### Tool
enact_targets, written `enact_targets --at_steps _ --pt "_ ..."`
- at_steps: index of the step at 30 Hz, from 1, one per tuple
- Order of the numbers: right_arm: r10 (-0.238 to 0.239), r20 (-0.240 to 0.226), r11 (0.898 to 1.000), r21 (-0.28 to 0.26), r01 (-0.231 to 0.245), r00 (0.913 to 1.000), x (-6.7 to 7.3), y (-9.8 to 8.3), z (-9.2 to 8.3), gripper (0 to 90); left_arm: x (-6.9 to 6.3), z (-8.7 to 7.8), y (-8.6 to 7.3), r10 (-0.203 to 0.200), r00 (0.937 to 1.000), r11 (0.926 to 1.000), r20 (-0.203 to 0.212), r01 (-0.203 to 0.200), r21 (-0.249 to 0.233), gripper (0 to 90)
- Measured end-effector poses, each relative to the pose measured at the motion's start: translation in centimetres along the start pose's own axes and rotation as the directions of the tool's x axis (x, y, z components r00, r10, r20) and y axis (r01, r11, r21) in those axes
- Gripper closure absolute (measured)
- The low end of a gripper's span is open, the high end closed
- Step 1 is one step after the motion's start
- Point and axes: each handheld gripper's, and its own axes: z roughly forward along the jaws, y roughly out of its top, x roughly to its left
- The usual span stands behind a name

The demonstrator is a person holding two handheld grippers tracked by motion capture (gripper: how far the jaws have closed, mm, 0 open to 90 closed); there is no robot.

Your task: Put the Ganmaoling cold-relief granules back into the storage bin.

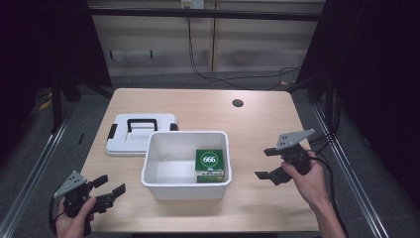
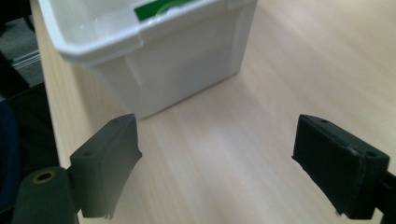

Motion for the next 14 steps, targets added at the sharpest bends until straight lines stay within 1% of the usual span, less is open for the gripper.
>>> enact_targets --at_steps 1,4,6,8,9,10,13,14 --pt "0.008 0.009 1.000 0.018 -0.009 0.9999 0.0 -0.4 0.1 13.5 0.0 0.0 0.0 0.005 1.0000 1.0000 0.000 -0.005 0.002 17.1" --pt "0.020 0.033 1.000 0.018 -0.020 0.9993 0.1 -1.7 0.3 13.8 -0.1 0.0 0.0 0.005 1.0000 1.0000 0.000 -0.005 0.000 17.1" --pt "0.040 0.055 0.999 -0.035 -0.038 0.9977 0.0 -2.6 0.2 13.4 -0.1 0.1 0.0 -0.002 1.0000 1.0000 -0.002 0.002 -0.002 17.1" --pt "0.069 0.075 0.996 -0.068 -0.064 0.9948 -0.2 -3.5 0.1 13.1 -0.1 0.1 0.1 0.009 1.0000 1.0000 0.000 -0.009 0.001 17.1" --pt "0.075 0.086 0.995 -0.074 -0.069 0.9935 -0.4 -3.7 0.1 13.2 -0.1 0.0 0.1 0.007 1.0000 1.0000 0.002 -0.007 -0.001 17.1" --pt "0.090 0.101 0.993 -0.082 -0.082 0.9908 -0.5 -4.2 0.1 13.1 -0.1 0.0 0.1 0.004 1.0000 1.0000 0.002 -0.004 -0.003 17.1" --pt "0.125 0.110 0.989 -0.091 -0.115 0.9861 -0.9 -5.2 0.2 13.2 0.0 -0.2 0.0 0.007 1.0000 1.0000 -0.001 -0.007 0.000 17.1" --pt "0.134 0.120 0.988 -0.086 -0.124 0.9837 -1.1 -5.6 0.3 13.2 0.0 -0.2 0.0 0.006 1.0000 1.0000 0.000 -0.006 -0.001 17.1"
